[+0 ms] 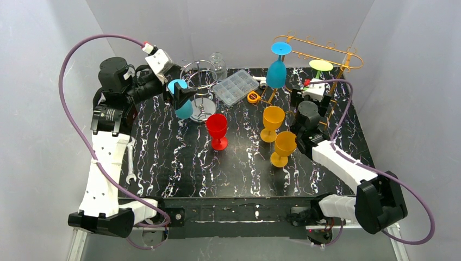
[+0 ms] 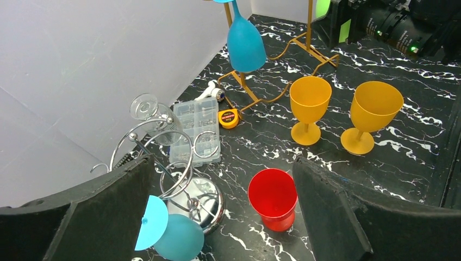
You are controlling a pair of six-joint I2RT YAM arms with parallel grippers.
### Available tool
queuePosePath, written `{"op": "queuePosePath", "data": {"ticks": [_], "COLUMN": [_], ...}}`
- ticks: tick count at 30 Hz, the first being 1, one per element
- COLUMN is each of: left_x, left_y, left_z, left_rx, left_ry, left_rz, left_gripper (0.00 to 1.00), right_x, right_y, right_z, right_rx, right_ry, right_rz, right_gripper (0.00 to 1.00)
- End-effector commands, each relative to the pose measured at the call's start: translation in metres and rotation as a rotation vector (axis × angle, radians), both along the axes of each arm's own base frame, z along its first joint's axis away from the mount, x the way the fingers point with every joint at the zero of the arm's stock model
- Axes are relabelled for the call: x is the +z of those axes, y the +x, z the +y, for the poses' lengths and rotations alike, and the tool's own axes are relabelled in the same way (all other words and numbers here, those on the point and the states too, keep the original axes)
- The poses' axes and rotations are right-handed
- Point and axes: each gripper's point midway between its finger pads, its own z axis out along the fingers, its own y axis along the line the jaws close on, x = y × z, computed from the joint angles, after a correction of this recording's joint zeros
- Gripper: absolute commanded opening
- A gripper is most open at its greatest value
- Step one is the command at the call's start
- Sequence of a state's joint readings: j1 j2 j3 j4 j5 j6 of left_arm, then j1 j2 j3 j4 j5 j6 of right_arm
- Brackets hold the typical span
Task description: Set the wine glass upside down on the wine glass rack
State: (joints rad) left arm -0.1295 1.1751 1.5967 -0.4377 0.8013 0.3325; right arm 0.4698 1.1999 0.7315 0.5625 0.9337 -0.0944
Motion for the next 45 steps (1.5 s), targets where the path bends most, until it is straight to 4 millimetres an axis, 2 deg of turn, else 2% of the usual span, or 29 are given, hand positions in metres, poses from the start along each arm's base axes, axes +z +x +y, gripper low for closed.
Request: {"op": "queuePosePath", "data": {"ticks": [1,9,13,21,28,34,45], "left_x": [0.010,0.013,0.012,0.011,0.014,0.015,0.008], "left_y": [-0.006,-0.005,-0.003,-0.001,-0.002,-0.006,-0.009], "left_z": [-0.004,-0.004,-0.007,-0.015,-0.020,-0.019,-0.019], "left_rx": [-0.030,-0.026,-0.031,-0.040,-0.052,-0.054,-0.062], "left_ry": [-0.007,0.013,0.014,0.022,0.027,0.045,0.057], "left_rz": [-0.002,-0.008,0.001,0.004,-0.005,-0.027,-0.022], "left_gripper": [0.98,0.98,0.98,0.98,0.98,0.98,0.98], "right_x": [0.036,0.030,0.029,0.027,0.018,0.011,0.007], "right_y": [0.013,0.028,0.035,0.051,0.064,0.067,0.054], "right_z": [-0.005,-0.026,-0.030,-0.032,-0.023,-0.024,-0.031], "right_rx": [-0.034,-0.088,-0.082,-0.062,-0.030,-0.039,-0.055], "right_ry": [0.035,0.065,0.080,0.084,0.089,0.101,0.101], "right_rz": [-0.122,-0.141,-0.146,-0.146,-0.125,-0.115,-0.112], "right_gripper": [0.50,0.49,0.49,0.49,0.49,0.48,0.48]}}
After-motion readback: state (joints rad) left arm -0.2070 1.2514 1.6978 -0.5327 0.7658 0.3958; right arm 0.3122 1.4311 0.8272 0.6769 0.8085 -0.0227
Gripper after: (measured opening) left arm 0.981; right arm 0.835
